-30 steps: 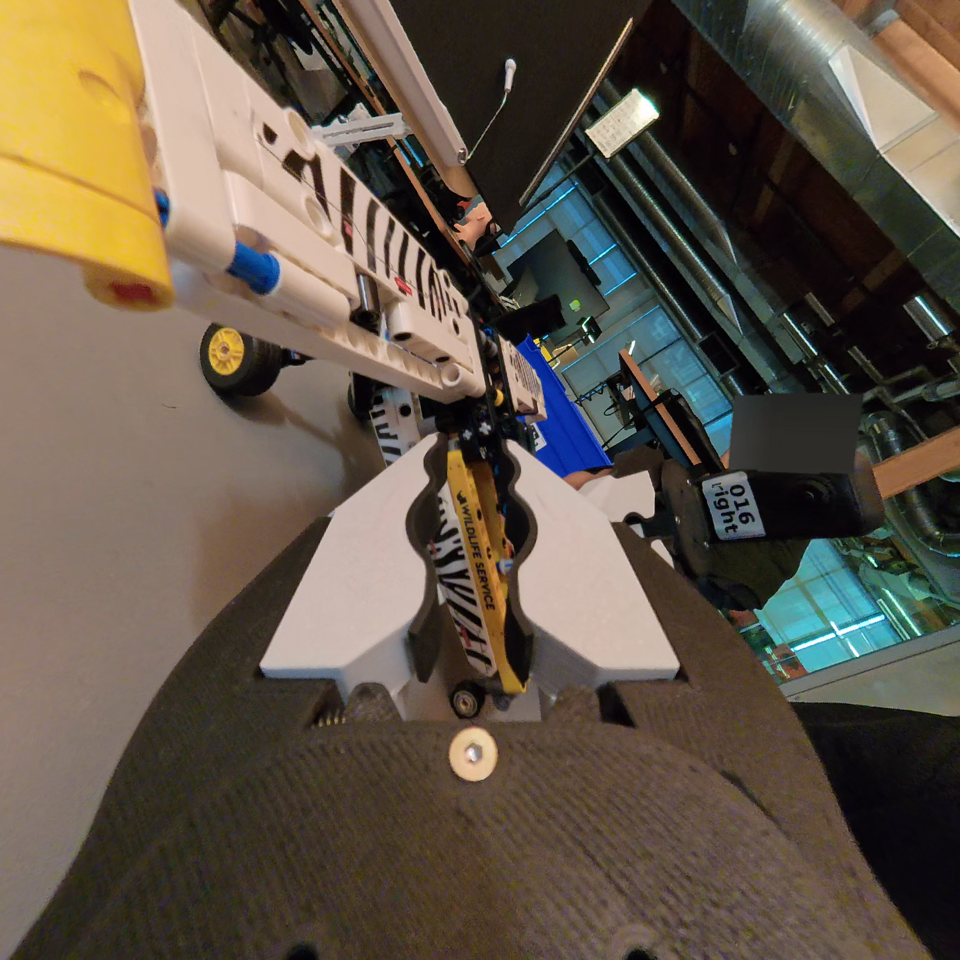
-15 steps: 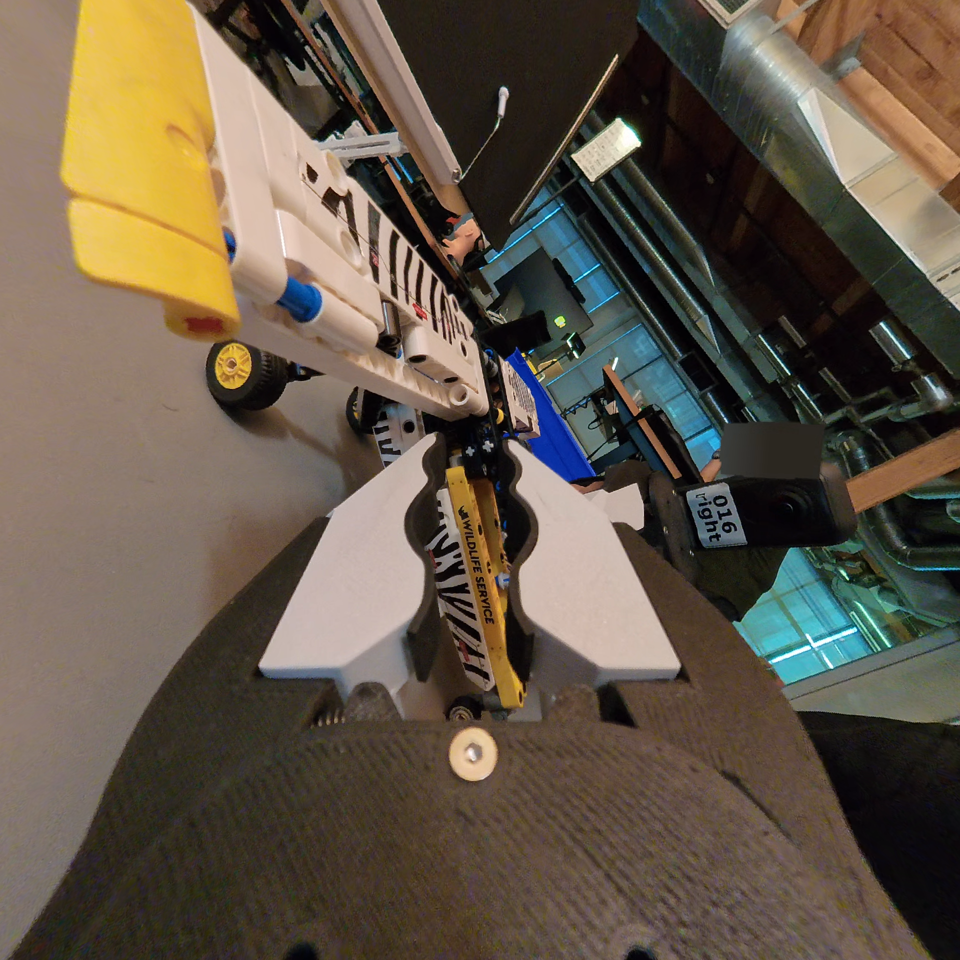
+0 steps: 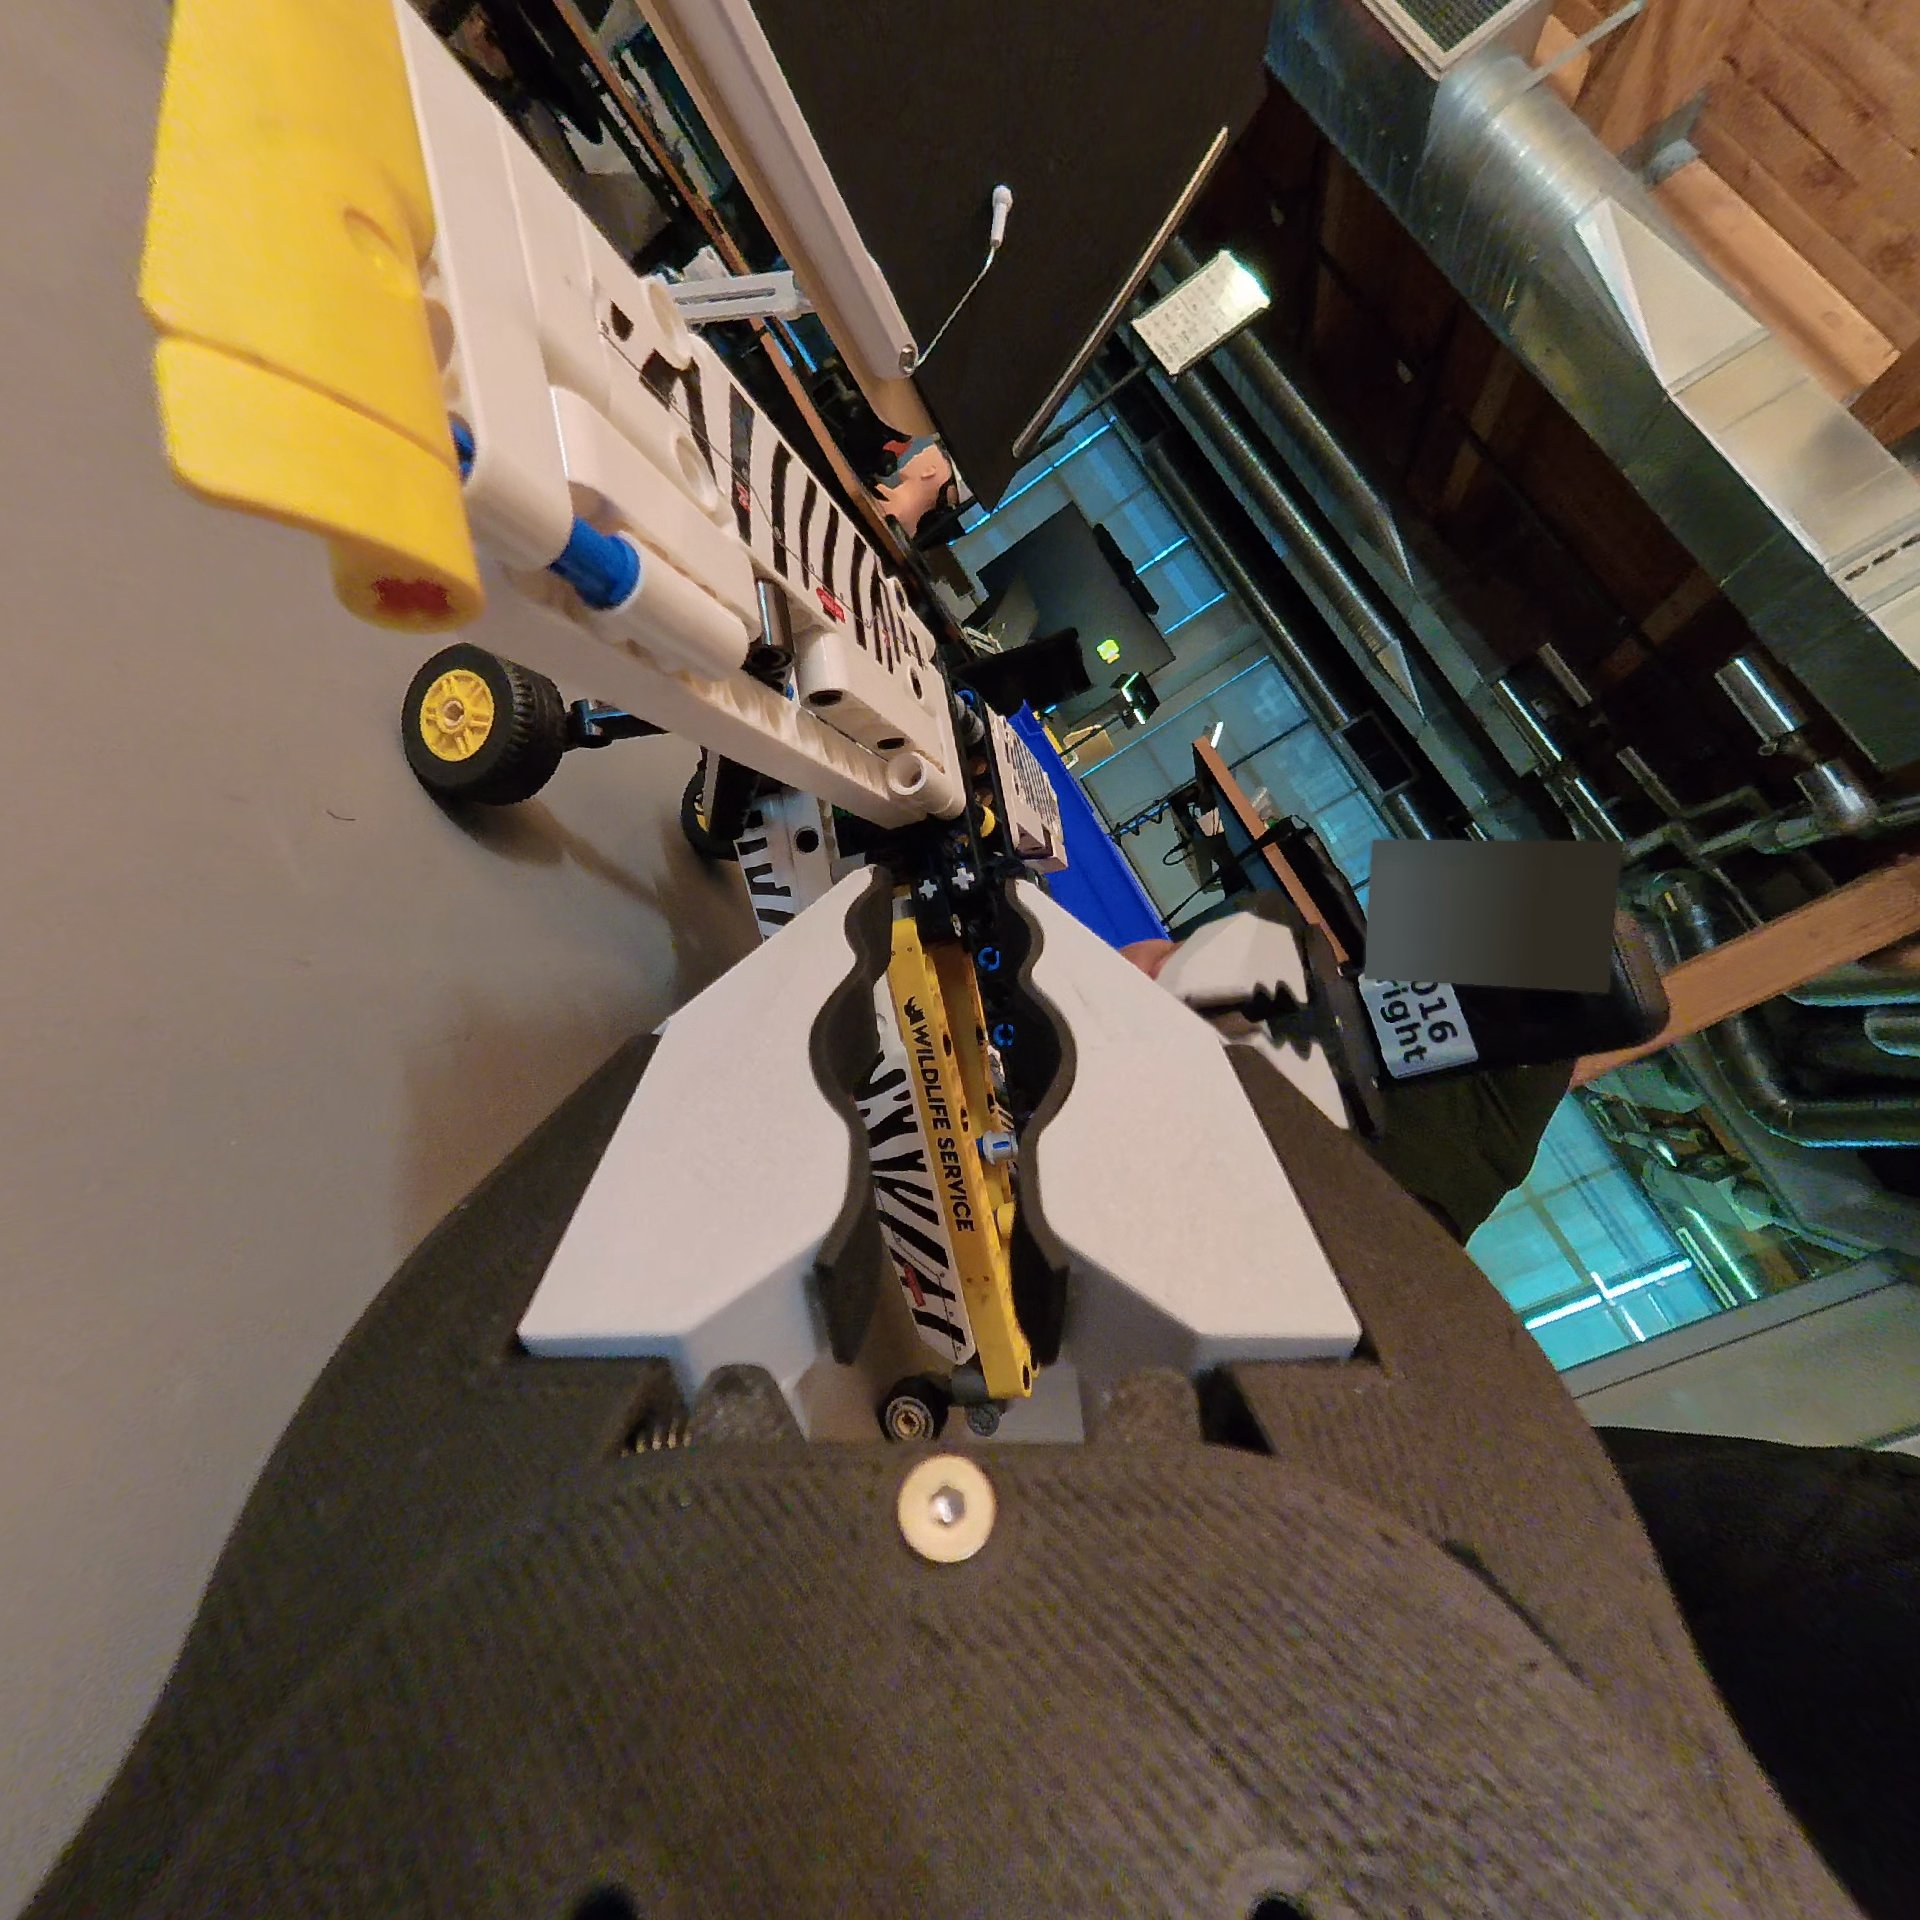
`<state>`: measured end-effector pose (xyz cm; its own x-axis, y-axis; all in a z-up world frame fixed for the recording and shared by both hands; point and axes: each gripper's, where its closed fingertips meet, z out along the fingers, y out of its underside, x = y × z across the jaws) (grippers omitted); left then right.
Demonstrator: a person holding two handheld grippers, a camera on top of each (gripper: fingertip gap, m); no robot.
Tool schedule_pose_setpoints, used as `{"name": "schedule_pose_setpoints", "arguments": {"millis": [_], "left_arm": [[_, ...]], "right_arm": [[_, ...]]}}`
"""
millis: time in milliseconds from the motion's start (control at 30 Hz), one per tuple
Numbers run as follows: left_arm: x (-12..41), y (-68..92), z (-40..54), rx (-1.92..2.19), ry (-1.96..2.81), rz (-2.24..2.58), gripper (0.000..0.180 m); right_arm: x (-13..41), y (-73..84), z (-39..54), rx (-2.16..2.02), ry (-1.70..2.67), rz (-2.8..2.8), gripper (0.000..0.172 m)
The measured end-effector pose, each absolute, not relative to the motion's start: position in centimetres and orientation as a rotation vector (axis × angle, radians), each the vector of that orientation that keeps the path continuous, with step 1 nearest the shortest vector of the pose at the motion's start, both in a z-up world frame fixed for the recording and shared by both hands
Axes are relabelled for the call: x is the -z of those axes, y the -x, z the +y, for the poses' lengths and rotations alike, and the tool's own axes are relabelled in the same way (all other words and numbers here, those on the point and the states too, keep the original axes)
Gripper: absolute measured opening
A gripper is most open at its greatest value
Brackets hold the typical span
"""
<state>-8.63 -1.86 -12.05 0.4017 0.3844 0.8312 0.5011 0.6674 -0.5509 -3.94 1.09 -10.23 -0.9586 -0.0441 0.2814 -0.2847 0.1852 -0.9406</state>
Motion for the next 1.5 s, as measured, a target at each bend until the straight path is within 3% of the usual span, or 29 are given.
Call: {"name": "schedule_pose_setpoints", "arguments": {"millis": [267,833,1500], "left_arm": [[12.1,8.7,-1.9,0.087,0.894,-1.199,0.015],[12.0,8.6,-1.9,0.089,0.892,-1.198,0.015],[12.0,8.4,-1.9,0.093,0.888,-1.198,0.016]], "right_arm": [[8.1,5.5,2.1,-2.003,-0.160,-2.167,0.002],[8.7,5.7,1.8,-1.962,-0.164,-2.185,0.003],[13.6,1.0,2.4,-1.630,-0.369,-2.241,0.023]]}}
